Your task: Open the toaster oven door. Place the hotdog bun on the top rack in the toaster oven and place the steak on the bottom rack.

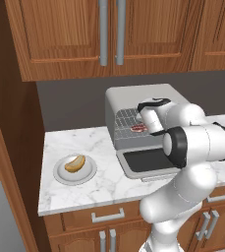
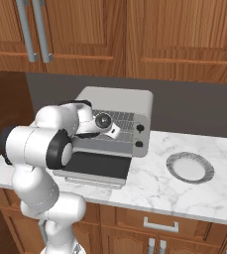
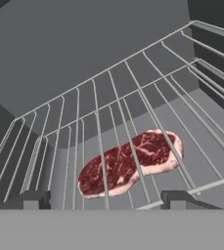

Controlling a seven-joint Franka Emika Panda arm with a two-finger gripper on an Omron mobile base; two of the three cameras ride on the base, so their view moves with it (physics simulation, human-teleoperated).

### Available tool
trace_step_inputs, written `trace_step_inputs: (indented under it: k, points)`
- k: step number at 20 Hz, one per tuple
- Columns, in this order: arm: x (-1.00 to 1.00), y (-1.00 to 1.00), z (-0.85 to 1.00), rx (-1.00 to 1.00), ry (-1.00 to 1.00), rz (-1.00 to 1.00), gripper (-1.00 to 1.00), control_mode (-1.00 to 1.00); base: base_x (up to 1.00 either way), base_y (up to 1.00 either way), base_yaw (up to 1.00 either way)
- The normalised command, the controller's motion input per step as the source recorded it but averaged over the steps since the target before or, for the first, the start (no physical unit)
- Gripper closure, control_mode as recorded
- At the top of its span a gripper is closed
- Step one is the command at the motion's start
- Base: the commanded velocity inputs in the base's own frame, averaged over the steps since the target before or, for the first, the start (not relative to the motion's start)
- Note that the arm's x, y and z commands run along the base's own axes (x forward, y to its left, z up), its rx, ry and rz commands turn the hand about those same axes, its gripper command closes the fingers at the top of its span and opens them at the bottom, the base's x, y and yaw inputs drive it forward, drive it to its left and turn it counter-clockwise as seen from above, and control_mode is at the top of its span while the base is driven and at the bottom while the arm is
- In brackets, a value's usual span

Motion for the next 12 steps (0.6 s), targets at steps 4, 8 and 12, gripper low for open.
trace_step_inputs:
  k: [4, 8, 12]
  points:
    - [-0.14, 0.01, -0.22, 0.0, 0.01, 0.0, -1.0, -1.0, 0.0, 0.0, 0.0]
    - [-0.1, 0.01, -0.19, 0.0, 0.02, -0.01, -1.0, -1.0, 0.0, 0.0, 0.0]
    - [-0.15, 0.0, -0.15, 0.0, 0.01, -0.03, -1.0, -1.0, 0.0, 0.0, 0.0]
